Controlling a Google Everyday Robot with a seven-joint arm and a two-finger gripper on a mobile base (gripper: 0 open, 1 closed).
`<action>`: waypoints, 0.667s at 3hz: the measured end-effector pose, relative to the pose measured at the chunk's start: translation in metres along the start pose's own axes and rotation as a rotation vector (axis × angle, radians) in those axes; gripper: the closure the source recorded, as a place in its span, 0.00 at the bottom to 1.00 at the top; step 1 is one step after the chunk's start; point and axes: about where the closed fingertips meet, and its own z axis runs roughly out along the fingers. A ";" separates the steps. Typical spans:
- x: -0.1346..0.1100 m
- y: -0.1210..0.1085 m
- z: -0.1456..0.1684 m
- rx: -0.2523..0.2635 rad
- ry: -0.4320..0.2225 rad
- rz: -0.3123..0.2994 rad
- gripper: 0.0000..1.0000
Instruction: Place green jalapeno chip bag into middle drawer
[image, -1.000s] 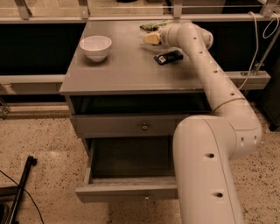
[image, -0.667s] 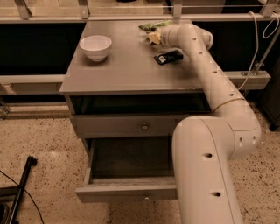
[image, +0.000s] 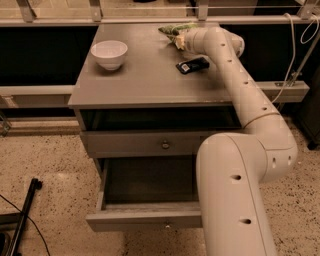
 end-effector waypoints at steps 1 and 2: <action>-0.010 0.004 -0.005 -0.027 -0.024 -0.024 1.00; -0.057 0.013 -0.044 -0.134 -0.108 -0.070 1.00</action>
Offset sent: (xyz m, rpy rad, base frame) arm -0.0661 -0.0022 0.1308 -0.1521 -0.2428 0.4158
